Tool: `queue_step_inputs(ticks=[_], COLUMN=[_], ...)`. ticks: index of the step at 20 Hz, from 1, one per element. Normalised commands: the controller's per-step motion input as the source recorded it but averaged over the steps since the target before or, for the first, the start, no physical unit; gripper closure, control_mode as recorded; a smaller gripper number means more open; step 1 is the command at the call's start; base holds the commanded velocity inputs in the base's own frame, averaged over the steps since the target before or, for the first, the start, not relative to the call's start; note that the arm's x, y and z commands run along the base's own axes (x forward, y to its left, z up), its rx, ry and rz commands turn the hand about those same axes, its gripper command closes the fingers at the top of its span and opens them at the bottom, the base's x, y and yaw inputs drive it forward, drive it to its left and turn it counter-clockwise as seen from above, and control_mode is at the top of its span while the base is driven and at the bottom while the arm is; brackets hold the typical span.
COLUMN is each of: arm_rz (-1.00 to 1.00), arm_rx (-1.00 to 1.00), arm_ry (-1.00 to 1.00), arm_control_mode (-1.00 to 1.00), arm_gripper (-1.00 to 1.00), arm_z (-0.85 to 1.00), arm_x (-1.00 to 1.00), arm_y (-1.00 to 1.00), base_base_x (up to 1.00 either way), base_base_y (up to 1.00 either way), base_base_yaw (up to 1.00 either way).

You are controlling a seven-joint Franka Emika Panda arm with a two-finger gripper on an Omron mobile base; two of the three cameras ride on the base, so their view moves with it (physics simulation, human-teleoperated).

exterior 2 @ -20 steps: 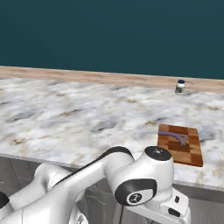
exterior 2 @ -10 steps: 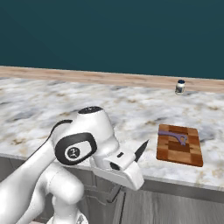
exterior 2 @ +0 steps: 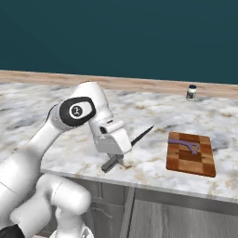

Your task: Open the drawer on the right and place the cutting tools on the cutting board.

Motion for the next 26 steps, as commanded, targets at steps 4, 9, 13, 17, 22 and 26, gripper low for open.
queue_step_inputs(ticks=[4, 9, 13, 17, 22, 26], arm_rz=[-0.21, -0.17, -0.17, -0.12, -0.13, -0.18], arm_rx=[0.01, 0.06, 0.13, 0.17, 0.13, 0.04], arm_ry=[0.13, 0.12, 0.07, 0.01, -0.01, -0.03], arm_control_mode=[-1.00, -1.00, -1.00, -1.00, -1.00, -1.00], arm_gripper=[1.00, 1.00, 1.00, 1.00, 1.00, 1.00], arm_z=[0.06, 0.00, 0.00, 0.00, -0.09, -0.21], arm_x=[0.93, 0.79, 0.53, 0.43, 0.35, 0.35], arm_y=[0.08, 0.01, -0.02, -0.19, -0.32, -0.36], base_base_x=[0.00, 0.00, 0.00, 0.00, 0.00, 0.00], base_base_y=[0.00, 0.00, 0.00, 0.00, 0.00, 0.00], base_base_yaw=[0.00, 0.00, 0.00, 0.00, 0.00, 0.00])
